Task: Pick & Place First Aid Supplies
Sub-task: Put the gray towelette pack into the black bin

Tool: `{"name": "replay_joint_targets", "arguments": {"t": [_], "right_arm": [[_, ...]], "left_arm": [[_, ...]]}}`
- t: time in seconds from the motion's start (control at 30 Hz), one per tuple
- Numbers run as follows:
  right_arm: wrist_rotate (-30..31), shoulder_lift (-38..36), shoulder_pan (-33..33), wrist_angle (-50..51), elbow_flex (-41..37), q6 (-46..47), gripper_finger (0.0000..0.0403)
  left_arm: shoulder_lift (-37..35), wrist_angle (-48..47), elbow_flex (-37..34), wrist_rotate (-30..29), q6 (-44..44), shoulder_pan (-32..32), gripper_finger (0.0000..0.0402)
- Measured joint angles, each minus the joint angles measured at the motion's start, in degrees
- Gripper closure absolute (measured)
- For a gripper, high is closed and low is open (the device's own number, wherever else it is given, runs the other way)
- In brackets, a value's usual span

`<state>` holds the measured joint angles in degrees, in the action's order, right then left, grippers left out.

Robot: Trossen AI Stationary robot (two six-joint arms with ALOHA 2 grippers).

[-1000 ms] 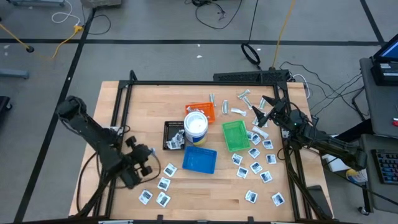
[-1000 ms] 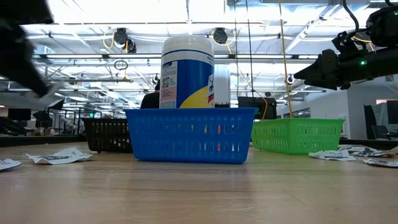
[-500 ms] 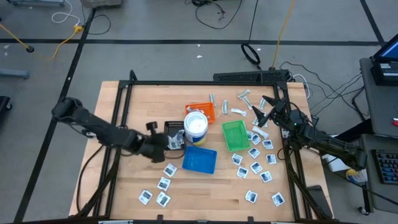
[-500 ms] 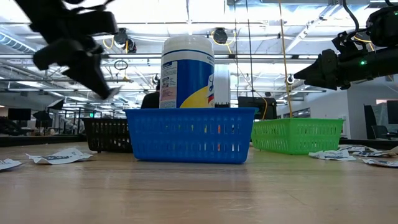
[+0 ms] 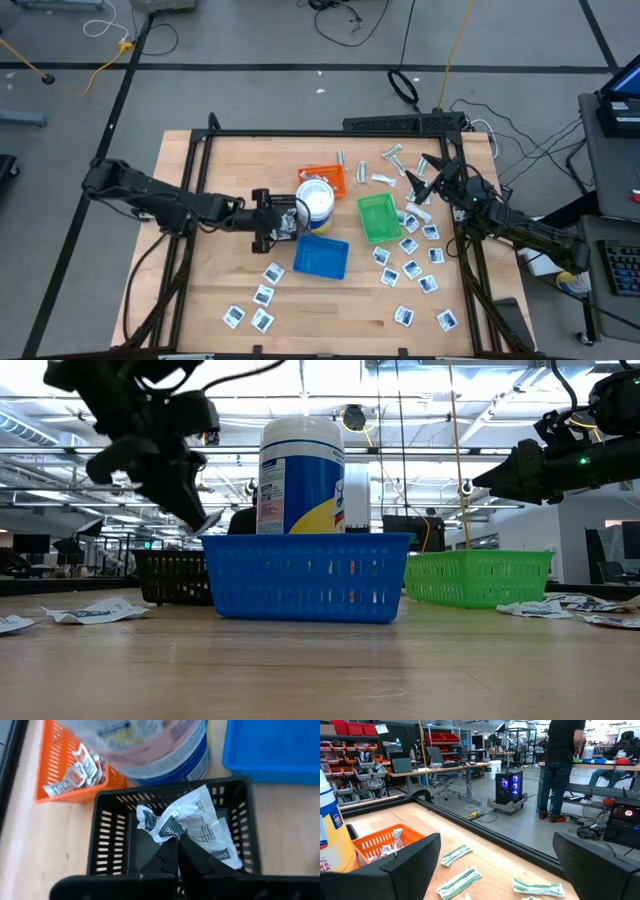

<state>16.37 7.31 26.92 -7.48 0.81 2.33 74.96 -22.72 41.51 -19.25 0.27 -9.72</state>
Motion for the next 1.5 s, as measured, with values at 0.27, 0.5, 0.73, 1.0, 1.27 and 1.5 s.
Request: {"name": "replay_joint_targets", "arguments": {"t": [0.27, 0.5, 0.73, 1.0, 1.27, 1.5], "right_arm": [[0.0, 0.0, 0.0, 0.0, 0.0, 0.0, 0.0023], [0.0, 0.0, 0.0, 0.0, 0.0, 0.0, 0.0023], [0.0, 0.0, 0.0, 0.0, 0.0, 0.0, 0.0023], [0.0, 0.0, 0.0, 0.0, 0.0, 0.0, 0.0023], [0.0, 0.0, 0.0, 0.0, 0.0, 0.0, 0.0023], [0.0, 0.0, 0.0, 0.0, 0.0, 0.0, 0.0023]], "left_arm": [[0.0, 7.6, -5.5, 3.4, 0.2, 2.6, 0.0401], [0.0, 7.9, -5.5, 8.4, -0.8, 4.0, 0.0353], [0.0, 7.9, -5.5, 6.0, -1.3, 3.6, 0.0248], [-2.2, 3.9, -3.6, 7.3, -5.1, 3.1, 0.0184], [-4.7, -10.2, -1.9, 9.2, -12.8, 1.5, 0.0197], [-5.0, -21.1, -1.8, 19.6, -21.6, 0.0, 0.0218]]}}
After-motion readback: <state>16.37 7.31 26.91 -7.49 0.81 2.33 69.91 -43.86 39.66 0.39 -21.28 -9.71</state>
